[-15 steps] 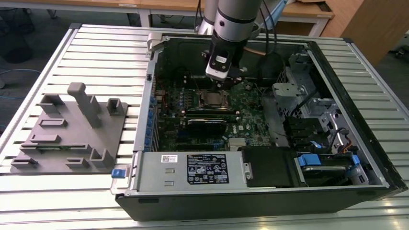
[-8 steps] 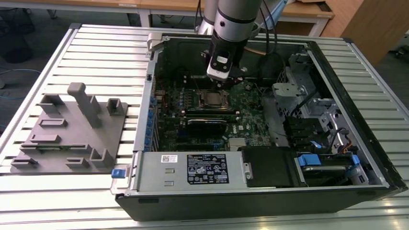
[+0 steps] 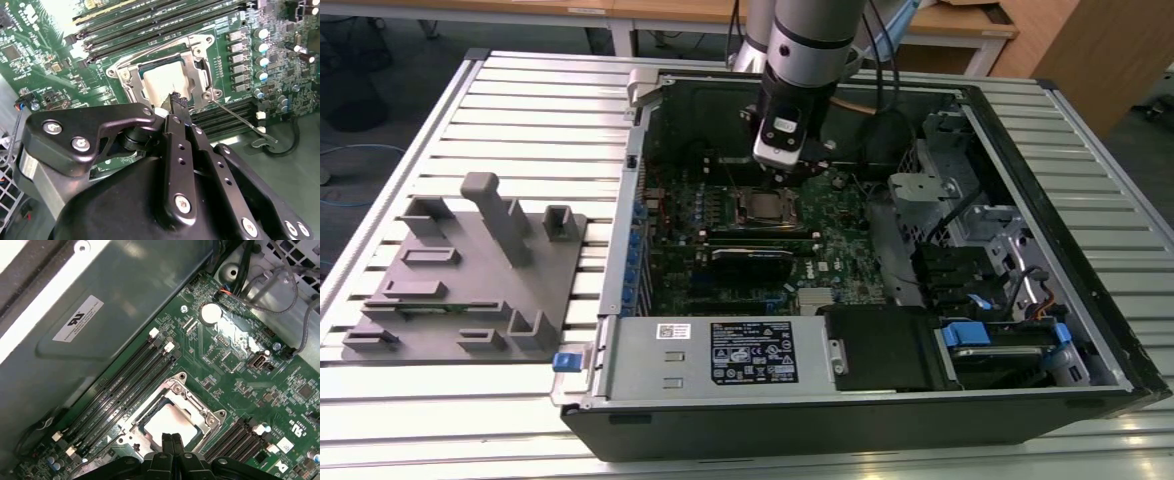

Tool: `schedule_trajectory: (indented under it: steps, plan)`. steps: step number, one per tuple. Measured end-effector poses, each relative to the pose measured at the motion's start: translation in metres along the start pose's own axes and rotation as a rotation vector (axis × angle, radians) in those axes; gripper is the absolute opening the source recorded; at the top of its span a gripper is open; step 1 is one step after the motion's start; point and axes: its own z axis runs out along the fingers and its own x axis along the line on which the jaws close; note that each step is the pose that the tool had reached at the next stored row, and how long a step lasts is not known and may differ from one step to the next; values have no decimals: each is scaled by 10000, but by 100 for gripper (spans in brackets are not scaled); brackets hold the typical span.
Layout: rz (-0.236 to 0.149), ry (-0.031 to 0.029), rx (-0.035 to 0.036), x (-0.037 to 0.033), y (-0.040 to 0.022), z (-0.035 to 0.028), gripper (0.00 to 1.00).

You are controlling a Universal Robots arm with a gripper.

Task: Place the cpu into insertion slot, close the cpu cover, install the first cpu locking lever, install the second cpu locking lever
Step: 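Close the cpu cover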

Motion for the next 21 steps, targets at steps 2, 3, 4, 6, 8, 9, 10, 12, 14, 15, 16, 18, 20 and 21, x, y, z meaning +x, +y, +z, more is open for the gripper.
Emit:
schedule_trajectory:
  steps: [2,3,4,6,8,9,10,12,14,15,16,18,20,21]
  plan:
    - [-135,-54,-62,0,0,1,11]
    - [-217,-86,-96,0,0,2,11]
    - [-297,-110,-123,0,0,2,11]
    - [-399,-129,-142,0,1,2,11]
    - [-406,-130,-141,0,0,2,11]
    - [-446,-129,-138,0,0,2,11]
    - [-487,-128,-136,0,0,2,11]
    - [-488,-128,-135,0,0,2,11]
    - [-490,-129,-135,0,0,2,11]
    - [-491,-128,-135,0,0,2,11]
    - [-492,-128,-135,0,0,2,11]
    - [-494,-128,-135,0,0,2,11]
    - [-496,-128,-135,0,0,2,11]
    - [-496,-128,-135,0,0,2,11]
